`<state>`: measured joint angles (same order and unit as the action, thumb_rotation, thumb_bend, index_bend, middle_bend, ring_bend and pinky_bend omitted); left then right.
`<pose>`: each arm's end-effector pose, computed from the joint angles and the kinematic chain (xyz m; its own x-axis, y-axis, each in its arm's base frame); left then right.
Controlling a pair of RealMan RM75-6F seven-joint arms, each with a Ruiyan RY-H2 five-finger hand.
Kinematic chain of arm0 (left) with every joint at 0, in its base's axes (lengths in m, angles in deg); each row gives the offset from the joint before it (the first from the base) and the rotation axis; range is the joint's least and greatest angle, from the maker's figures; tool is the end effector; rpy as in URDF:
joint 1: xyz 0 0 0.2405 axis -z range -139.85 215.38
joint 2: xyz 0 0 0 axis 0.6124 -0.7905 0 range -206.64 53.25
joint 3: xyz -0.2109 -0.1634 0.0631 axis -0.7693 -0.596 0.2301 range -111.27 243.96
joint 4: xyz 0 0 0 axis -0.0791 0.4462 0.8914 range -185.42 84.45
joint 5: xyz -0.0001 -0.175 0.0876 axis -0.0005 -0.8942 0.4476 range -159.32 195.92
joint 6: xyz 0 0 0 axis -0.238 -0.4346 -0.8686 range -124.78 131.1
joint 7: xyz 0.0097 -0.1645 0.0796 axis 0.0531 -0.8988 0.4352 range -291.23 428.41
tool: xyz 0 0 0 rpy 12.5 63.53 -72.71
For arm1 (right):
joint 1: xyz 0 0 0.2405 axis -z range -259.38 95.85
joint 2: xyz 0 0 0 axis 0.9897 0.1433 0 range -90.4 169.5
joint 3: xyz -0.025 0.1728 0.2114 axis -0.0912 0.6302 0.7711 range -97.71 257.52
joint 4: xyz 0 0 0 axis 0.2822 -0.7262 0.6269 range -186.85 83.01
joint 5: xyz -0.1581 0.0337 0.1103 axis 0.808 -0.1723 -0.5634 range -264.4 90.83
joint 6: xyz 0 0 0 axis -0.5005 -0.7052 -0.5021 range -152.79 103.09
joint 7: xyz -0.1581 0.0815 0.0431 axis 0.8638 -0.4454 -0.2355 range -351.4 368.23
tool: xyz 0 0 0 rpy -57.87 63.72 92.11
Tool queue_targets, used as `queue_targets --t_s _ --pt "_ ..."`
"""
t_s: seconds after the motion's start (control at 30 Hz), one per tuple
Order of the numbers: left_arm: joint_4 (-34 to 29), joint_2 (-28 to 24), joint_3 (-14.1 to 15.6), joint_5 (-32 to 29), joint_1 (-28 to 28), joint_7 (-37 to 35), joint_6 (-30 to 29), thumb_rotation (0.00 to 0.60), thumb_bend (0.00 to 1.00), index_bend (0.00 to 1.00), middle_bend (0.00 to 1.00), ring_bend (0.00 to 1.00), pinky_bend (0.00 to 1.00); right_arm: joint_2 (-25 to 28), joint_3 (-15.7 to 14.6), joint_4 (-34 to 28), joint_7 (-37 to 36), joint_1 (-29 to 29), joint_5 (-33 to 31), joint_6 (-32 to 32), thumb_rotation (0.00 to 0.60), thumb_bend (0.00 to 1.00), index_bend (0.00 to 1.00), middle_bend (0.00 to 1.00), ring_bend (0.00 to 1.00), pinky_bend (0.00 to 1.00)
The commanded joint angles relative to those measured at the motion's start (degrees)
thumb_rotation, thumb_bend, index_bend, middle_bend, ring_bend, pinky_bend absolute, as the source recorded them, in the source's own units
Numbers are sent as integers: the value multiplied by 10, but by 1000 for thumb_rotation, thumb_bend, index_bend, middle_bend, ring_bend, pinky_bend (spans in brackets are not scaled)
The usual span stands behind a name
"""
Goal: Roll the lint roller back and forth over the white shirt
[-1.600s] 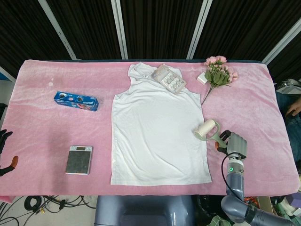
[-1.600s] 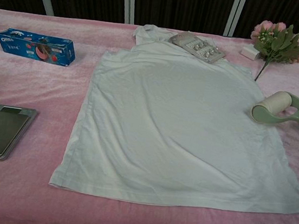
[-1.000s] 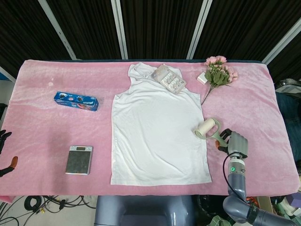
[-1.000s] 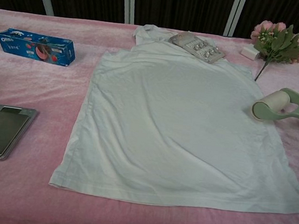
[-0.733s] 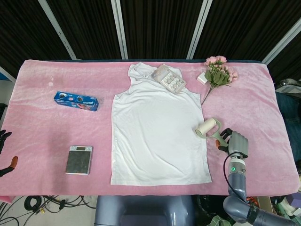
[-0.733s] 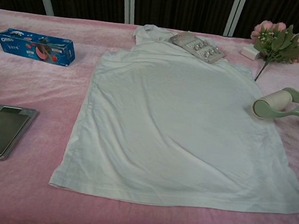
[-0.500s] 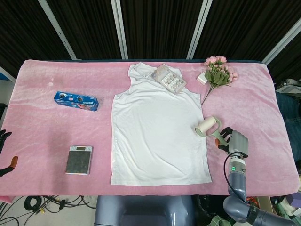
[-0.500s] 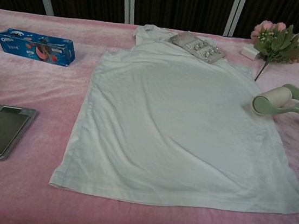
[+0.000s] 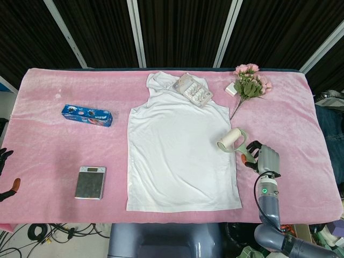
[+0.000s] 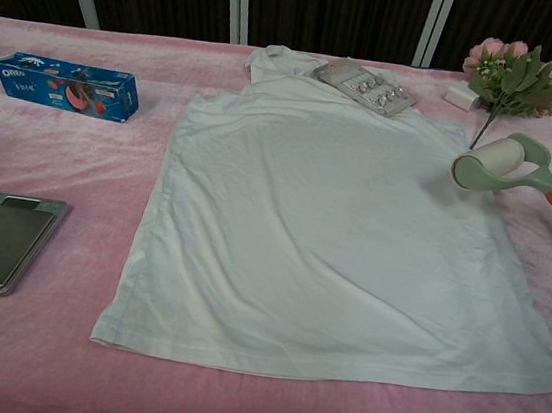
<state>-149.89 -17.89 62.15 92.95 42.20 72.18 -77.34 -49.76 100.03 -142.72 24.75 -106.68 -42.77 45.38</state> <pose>-0.3401 0.2174 0.2019 0.3931 0.0734 0.9166 0.8992 0.1776 -0.3999 -0.2750 -0.3499 0.0429 0.0035 -0.0990 0.9951 -0.9534 0.2997 0.0332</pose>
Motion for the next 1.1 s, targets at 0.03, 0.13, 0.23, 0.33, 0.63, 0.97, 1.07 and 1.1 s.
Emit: queue_targets --t_s 0.03,0.13,0.23,0.33,0.63,0.97,1.07,1.1 --pt "0 0 0 0 0 -1 0 600 394 134 63 41 58 2 6 -7 13 -17 6 -11 600 498 662 626 599 582" --pt "0 -1 -1 -1 0 -2 1 600 394 134 63 41 58 2 10 -15 28 -32 4 -23 600 498 662 626 599 582" --pt "0 -1 -1 -1 1 -3 2 600 394 133 63 41 58 3 14 -23 57 -52 -6 -33 600 498 662 626 599 582" --pt "0 -1 -1 -2 1 -3 3 600 394 134 63 41 63 0 17 -31 90 -73 -22 -39 600 499 662 626 599 582" --pt "-1 -3 0 -1 2 -6 5 600 394 134 63 41 72 -19 9 -23 181 -127 -65 -44 600 502 672 632 601 586" --pt "-1 -3 0 -1 2 -7 6 600 394 134 63 41 72 -33 -5 -7 206 -154 -89 -48 600 507 680 639 607 593" --pt "-1 -3 0 0 2 -7 6 600 394 133 63 41 72 -37 -7 -3 209 -160 -92 -49 600 507 680 639 607 593" --pt "-1 -3 0 0 2 -8 6 600 394 133 63 41 72 -39 -7 -2 209 -163 -94 -50 600 507 680 639 607 593"
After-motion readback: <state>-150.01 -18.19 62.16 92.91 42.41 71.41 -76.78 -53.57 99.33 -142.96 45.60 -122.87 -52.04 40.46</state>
